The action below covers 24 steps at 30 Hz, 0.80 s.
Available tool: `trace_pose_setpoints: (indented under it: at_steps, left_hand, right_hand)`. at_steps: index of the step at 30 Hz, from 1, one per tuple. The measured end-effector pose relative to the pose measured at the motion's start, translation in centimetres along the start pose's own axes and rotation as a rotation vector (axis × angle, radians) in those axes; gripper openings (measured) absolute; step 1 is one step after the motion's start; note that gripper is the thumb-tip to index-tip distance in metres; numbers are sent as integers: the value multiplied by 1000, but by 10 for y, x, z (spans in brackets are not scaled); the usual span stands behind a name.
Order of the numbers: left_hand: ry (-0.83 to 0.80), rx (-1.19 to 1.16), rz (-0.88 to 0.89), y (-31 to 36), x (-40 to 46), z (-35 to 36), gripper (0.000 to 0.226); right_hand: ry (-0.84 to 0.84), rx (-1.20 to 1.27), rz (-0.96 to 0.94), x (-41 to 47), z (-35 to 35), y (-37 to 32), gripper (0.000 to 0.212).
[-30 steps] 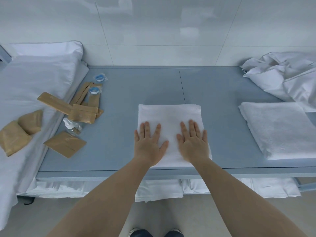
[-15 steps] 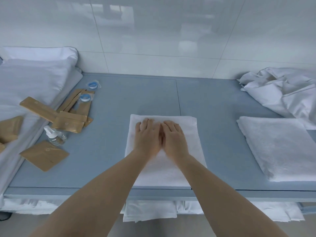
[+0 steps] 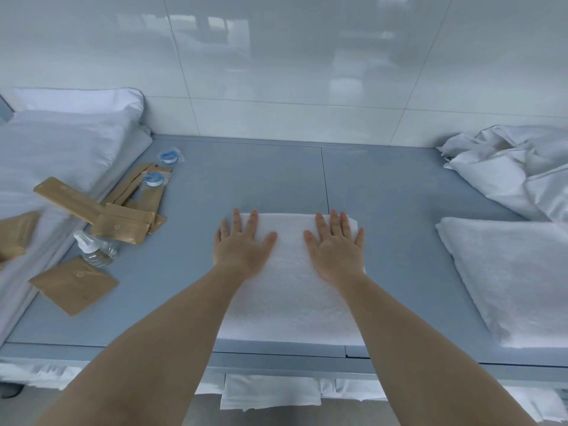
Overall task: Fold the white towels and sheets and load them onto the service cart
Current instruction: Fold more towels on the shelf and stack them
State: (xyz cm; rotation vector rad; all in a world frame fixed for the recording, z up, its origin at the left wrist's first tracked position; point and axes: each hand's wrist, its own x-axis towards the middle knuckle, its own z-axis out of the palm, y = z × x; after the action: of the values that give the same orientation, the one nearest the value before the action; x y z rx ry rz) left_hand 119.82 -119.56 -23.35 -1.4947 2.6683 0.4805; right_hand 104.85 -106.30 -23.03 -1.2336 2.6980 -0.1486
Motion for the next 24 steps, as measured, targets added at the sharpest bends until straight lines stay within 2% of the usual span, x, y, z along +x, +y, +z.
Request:
trace_pose_setpoints:
  at_steps: [3, 7, 11, 16, 21, 24]
  left_hand:
    - [34, -41, -34, -10, -10, -1, 69]
    - [216, 18, 51, -7, -35, -4, 61]
    - [147, -145, 81, -12, -82, 11, 59]
    - [170, -242, 29, -12, -121, 19, 55]
    - [204, -202, -35, -7, -141, 15, 45]
    - [166, -112, -101, -5, -152, 12, 48]
  right_hand:
    - [56, 13, 20, -11, -3, 2, 59]
    - [140, 22, -42, -42, 0, 8, 60]
    - [43, 60, -55, -71, 5, 18, 61]
    - [159, 154, -83, -103, 0, 19, 52]
    - [255, 168, -6, -124, -1, 18, 37]
    - [198, 114, 112, -138, -1, 12, 39]
